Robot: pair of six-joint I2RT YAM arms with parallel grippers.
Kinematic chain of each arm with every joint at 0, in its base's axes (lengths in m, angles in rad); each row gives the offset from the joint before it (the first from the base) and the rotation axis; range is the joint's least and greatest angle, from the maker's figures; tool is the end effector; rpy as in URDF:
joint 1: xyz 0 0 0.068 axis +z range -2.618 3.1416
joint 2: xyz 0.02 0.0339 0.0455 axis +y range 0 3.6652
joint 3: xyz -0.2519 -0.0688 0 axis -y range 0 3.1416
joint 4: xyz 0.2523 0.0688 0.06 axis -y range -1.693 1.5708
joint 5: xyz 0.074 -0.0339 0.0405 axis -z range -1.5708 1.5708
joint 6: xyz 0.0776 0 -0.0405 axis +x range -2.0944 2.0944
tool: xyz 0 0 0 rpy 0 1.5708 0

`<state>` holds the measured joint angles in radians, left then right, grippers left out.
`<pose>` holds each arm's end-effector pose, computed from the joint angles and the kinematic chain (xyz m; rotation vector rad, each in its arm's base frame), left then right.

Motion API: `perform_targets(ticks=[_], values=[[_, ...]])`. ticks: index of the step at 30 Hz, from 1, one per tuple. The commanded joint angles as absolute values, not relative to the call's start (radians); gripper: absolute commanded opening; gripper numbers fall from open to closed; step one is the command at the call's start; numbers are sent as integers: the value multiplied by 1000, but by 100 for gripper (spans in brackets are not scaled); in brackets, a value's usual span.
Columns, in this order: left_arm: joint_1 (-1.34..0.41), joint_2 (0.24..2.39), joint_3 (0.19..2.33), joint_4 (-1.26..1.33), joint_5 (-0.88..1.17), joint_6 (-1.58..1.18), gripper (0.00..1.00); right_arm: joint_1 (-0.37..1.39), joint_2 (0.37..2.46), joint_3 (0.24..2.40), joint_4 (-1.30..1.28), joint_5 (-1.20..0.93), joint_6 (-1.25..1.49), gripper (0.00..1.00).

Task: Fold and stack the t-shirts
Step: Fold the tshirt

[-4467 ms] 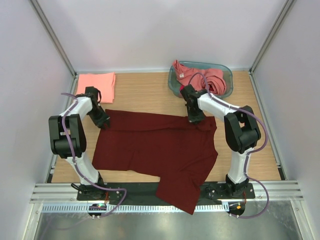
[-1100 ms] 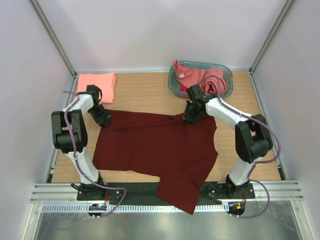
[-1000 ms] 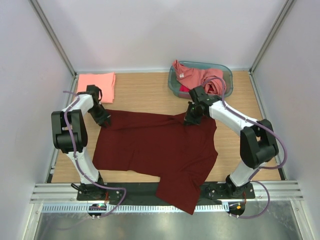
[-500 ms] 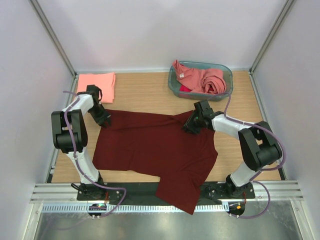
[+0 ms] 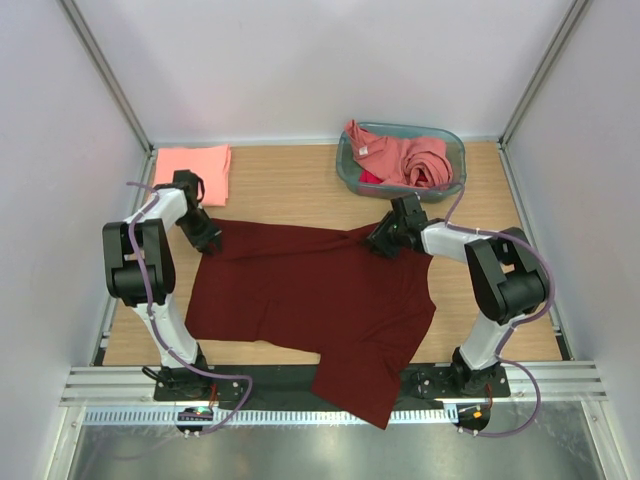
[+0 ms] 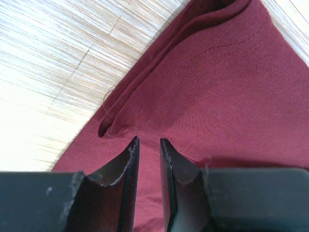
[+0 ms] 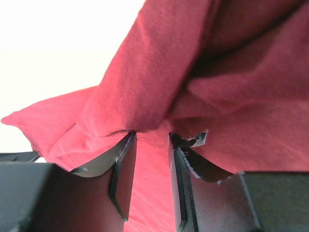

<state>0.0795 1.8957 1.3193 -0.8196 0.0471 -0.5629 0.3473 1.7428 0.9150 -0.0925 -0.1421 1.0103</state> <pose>0.3701 0.0258 0.1158 -0.9351 2.8299 -0.1307 0.3435 0.1360 0.0964 0.7974 2.5110 0.7036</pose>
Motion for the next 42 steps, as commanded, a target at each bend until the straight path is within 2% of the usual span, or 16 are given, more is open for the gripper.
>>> perform_targets(ticks=[1,7,10,19,28,42], values=[[77,1890,1324,-813,57,-542,25,348,1764,963,-38,-132,1020,39],[77,1896,1328,-815,57,-538,25,348,1776,969,-6,-160,1031,34],[75,1898,1328,-812,58,-538,25,347,1766,969,32,-152,1016,28],[77,1905,1333,-810,60,-535,25,345,1758,982,6,-146,985,1],[77,1902,1325,-804,60,-540,25,345,1620,970,-205,-179,1034,1],[75,1890,1321,-808,51,-537,25,365,1411,776,-380,-327,1170,1]])
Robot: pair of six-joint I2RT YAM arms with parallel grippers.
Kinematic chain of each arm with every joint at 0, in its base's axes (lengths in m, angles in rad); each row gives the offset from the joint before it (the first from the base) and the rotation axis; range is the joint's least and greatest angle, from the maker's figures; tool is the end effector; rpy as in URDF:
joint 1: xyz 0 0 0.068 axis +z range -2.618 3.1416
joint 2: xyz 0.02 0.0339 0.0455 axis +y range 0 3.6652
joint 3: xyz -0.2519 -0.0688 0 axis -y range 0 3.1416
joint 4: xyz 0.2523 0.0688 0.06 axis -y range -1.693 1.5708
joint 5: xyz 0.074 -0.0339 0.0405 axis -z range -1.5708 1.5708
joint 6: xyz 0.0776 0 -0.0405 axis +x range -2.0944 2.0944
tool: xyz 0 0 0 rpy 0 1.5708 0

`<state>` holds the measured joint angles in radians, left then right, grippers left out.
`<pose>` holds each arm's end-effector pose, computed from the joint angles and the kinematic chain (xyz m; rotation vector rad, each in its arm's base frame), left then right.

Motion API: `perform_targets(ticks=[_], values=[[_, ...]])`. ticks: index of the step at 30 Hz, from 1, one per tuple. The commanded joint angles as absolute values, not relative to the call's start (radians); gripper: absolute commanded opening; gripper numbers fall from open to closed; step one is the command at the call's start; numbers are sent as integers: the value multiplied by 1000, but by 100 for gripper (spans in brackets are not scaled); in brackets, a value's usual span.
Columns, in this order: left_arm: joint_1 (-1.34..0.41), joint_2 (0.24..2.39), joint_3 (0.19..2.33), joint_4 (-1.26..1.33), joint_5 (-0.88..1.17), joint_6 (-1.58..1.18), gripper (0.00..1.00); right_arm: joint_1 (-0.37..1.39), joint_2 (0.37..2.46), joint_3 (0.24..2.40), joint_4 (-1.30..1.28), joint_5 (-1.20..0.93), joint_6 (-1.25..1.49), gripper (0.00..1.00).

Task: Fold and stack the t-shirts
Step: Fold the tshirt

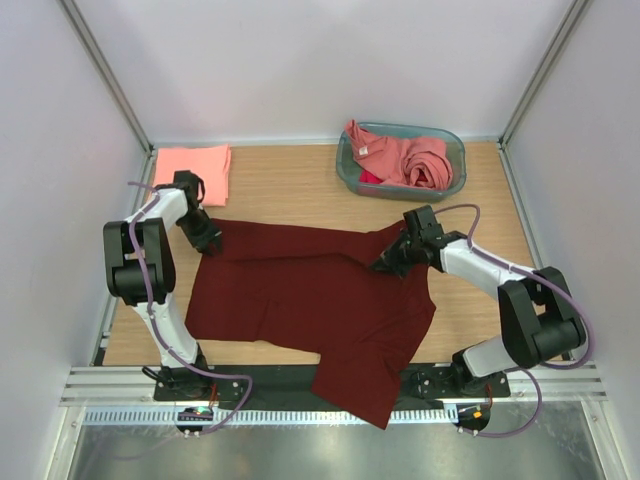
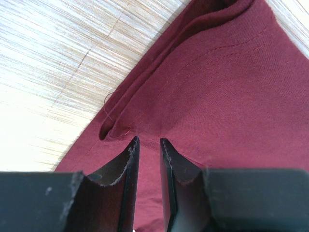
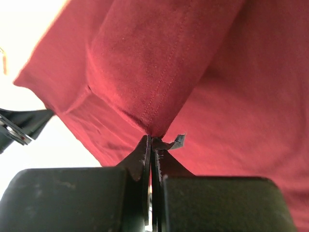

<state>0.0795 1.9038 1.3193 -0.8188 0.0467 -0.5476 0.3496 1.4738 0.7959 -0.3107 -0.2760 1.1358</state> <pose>0.3702 0.0259 0.1130 -0.9157 2.8431 -0.1260 0.2854 0.1266 0.1285 0.9553 2.6049 0.8453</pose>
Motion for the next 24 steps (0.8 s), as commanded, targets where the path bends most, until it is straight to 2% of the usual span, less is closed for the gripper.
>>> perform_targets(ticks=[1,14,17,18,20,22,23,24], values=[[77,1890,1321,-807,49,-537,25,371,1390,759,-391,-336,1175,1],[77,1894,1328,-811,20,-525,25,480,1304,701,-442,-365,1383,1],[77,1893,1327,-813,21,-525,25,494,1293,695,-421,-402,1434,10],[77,1893,1325,-811,23,-525,25,498,1287,692,-407,-416,1469,23],[77,1885,1322,-815,23,-523,25,497,1263,696,-361,-465,1476,29],[77,1879,1321,-821,17,-520,25,474,1246,741,-377,-430,1328,32],[77,1868,1318,-821,14,-517,25,462,1253,840,-493,-395,1207,35],[77,1862,1316,-824,12,-515,25,451,1273,900,-573,-338,1099,47]])
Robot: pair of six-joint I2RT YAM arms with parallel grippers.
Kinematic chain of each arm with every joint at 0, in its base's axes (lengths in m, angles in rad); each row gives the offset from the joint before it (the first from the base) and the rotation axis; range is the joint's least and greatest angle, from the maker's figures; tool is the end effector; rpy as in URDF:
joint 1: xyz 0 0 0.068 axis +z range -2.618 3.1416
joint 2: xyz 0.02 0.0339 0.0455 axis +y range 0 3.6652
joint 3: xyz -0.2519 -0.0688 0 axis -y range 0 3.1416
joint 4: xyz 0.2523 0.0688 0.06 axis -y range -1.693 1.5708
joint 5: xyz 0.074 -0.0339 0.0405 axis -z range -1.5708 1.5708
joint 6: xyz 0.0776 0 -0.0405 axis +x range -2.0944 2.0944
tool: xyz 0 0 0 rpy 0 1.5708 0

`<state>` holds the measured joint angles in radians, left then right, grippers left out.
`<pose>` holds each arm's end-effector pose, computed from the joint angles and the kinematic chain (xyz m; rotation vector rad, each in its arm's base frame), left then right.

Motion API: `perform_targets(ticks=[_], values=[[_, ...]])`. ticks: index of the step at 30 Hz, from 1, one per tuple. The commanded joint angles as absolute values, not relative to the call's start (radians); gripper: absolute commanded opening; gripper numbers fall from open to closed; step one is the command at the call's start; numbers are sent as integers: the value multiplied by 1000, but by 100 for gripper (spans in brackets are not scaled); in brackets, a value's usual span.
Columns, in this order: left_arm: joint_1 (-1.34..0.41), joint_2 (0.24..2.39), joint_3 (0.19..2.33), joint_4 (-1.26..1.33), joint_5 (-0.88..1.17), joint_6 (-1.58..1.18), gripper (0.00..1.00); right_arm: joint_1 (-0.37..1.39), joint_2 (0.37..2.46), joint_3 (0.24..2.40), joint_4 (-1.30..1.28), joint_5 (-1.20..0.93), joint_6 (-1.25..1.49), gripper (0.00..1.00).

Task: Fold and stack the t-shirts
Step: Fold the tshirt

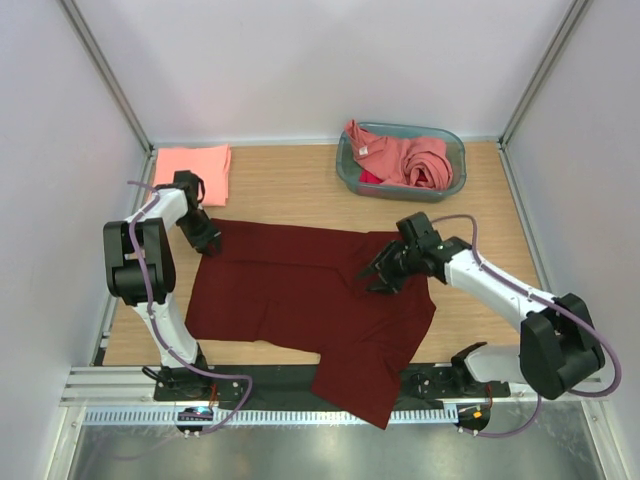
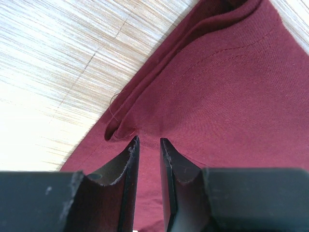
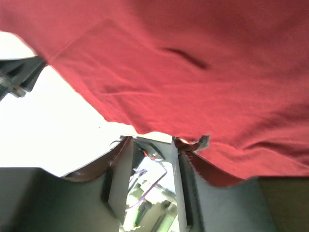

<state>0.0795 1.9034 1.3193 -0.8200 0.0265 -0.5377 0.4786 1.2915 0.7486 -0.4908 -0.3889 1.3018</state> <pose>0.3699 0.0274 0.1130 -0.9031 2.8438 -0.0951 0.2280 0.1515 0.1514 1.0289 2.7549 0.9920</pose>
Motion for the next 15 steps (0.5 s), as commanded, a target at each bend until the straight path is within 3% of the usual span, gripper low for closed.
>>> perform_targets(ticks=[1,5,8,15], values=[[75,1847,1307,-825,14,-517,25,421,1328,1007,-716,-272,887,46],[69,1810,1279,-831,26,-515,25,267,1364,1059,-845,-170,678,40],[31,1761,1256,-842,32,-517,25,151,1371,1028,-857,-163,599,29],[-149,1637,1223,-859,75,-577,28,127,1488,1023,-861,-117,451,26]])
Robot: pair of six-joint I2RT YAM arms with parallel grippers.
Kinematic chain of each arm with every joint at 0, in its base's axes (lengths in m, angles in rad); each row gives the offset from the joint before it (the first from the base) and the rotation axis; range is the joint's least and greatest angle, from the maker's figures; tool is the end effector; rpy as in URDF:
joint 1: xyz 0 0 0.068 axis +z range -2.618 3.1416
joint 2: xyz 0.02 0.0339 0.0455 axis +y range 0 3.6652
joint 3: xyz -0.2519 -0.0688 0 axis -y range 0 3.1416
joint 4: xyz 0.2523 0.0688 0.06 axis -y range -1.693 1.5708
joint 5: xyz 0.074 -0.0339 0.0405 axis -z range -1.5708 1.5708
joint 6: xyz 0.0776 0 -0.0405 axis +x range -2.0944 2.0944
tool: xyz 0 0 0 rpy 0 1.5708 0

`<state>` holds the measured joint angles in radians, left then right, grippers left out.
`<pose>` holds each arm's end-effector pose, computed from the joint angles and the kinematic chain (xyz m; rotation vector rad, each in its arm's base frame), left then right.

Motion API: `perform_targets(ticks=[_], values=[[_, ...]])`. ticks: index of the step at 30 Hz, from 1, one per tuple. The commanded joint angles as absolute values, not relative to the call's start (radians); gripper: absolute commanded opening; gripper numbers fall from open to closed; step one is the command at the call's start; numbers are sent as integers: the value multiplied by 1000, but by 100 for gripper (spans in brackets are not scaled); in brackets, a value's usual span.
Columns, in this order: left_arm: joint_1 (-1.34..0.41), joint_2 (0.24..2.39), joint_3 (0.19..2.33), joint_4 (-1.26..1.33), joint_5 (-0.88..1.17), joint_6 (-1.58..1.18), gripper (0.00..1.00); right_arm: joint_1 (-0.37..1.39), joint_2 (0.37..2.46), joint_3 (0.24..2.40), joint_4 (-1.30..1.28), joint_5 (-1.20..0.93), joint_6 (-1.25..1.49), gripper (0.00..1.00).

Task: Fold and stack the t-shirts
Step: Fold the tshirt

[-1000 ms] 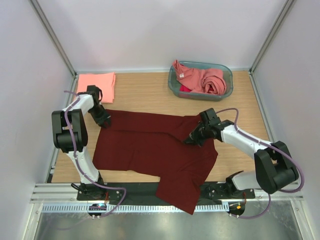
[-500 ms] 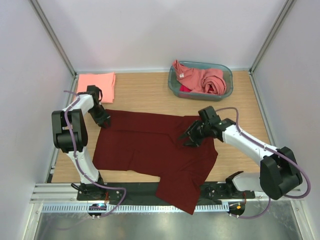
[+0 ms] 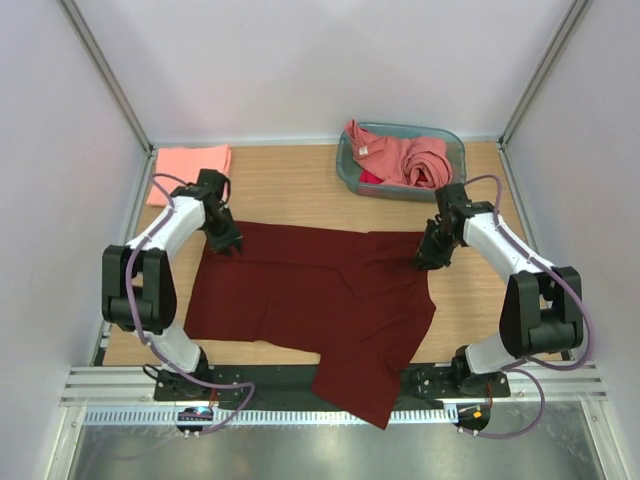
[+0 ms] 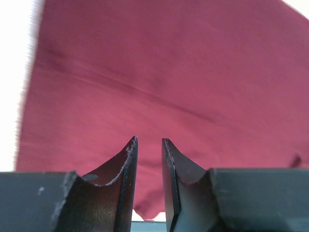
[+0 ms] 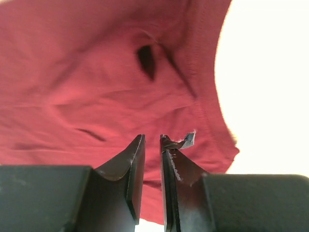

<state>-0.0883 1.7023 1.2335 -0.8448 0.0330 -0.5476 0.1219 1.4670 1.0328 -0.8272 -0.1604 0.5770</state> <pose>0.3422 -0.0329 0.1562 -0.6548 2.8283 -0.1629 0.2902 0.0480 0.1689 0.6151 2.8164 0.3716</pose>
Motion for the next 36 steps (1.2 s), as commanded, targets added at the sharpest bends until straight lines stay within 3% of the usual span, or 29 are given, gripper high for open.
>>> perform_targets(ticks=[1,5,11,20,30,34,36], values=[[-172,1629,1223,-854,92,-601,28,129,1496,1020,-858,-109,449,27],[-357,1634,1229,-819,173,-667,29,127,1526,1002,-833,-104,442,37],[-559,1733,1264,-724,285,-738,29,127,1578,989,-784,-92,423,38],[-667,1792,1321,-703,316,-738,29,129,1621,985,-738,-72,422,35],[-722,1833,1348,-672,365,-742,28,127,1655,1009,-724,-72,426,28],[-738,1848,1351,-660,374,-753,29,127,1640,1011,-744,-72,426,14],[-745,1858,1351,-654,379,-758,33,129,1623,1019,-764,-71,431,12]])
